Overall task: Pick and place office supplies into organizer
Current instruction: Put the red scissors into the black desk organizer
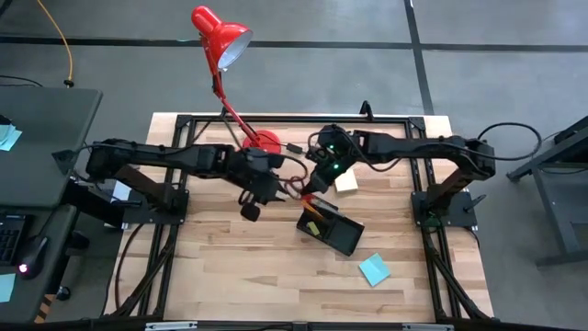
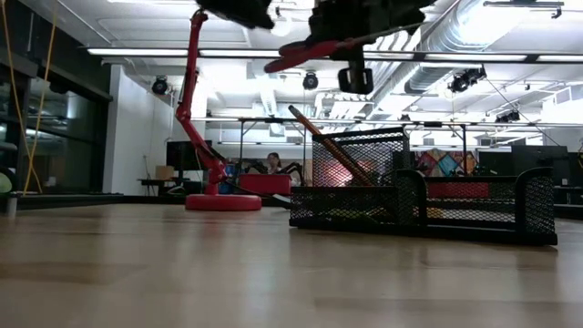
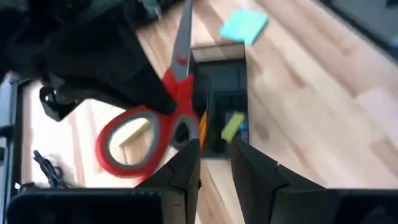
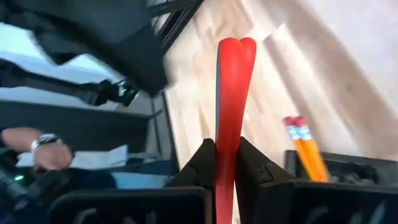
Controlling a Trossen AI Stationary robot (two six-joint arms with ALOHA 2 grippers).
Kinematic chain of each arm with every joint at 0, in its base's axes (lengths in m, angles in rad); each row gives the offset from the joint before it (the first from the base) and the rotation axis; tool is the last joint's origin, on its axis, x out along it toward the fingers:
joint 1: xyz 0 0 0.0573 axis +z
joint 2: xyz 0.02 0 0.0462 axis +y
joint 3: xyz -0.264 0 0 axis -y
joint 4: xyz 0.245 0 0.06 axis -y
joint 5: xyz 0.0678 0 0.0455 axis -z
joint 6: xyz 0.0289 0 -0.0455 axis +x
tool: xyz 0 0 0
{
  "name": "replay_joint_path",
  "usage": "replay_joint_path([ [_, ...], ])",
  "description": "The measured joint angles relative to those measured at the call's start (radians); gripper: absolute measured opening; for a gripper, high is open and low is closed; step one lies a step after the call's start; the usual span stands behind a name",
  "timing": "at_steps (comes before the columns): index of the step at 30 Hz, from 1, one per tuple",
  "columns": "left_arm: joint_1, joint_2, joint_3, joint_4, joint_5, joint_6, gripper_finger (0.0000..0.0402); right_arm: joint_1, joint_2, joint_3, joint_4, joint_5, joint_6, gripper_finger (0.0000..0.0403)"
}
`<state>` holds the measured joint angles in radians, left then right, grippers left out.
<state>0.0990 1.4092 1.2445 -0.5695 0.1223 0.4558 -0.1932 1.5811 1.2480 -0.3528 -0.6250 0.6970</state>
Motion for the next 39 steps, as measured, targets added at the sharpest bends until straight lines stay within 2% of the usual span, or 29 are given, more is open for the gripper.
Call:
replay_joint_path([
  [5,0.000,-0.085,-0.097,0.097,0.013,-0.074,0.0062,-0.003,-0.062,0.000,-0.054,0.110,-0.029,0.0005],
  [11,0.040,-0.211,-0.299,0.285,0.055,-0.232,0.0058,0.027,-0.123,0.000,-0.077,0.370,-0.113,0.0005],
  [15,0.041,-0.288,-0.418,0.482,0.045,-0.332,0.0058,0.080,-0.147,-0.018,-0.010,0.561,-0.183,0.0005],
  [17,0.040,-0.319,-0.451,0.510,0.044,-0.366,0.0058,0.105,-0.162,-0.073,0.071,0.623,-0.178,0.0005],
  [21,0.039,-0.348,-0.462,0.511,0.003,-0.385,0.0058,0.162,-0.204,-0.259,0.376,0.738,-0.147,0.0005],
  [23,0.039,-0.360,-0.463,0.514,-0.002,-0.385,0.0058,0.206,-0.238,-0.344,0.444,0.839,-0.154,0.0005],
  [29,0.039,-0.387,-0.463,0.490,-0.010,-0.384,0.0058,0.341,-0.303,-0.488,0.670,1.118,-0.237,0.0005],
  [34,0.039,-0.386,-0.462,0.492,-0.011,-0.402,0.0058,0.371,-0.292,-0.592,0.781,1.221,-0.234,0.0005],
  [39,0.039,-0.386,-0.462,0.490,-0.014,-0.431,0.0058,0.386,-0.293,-0.598,0.796,1.265,-0.309,0.0005],
])
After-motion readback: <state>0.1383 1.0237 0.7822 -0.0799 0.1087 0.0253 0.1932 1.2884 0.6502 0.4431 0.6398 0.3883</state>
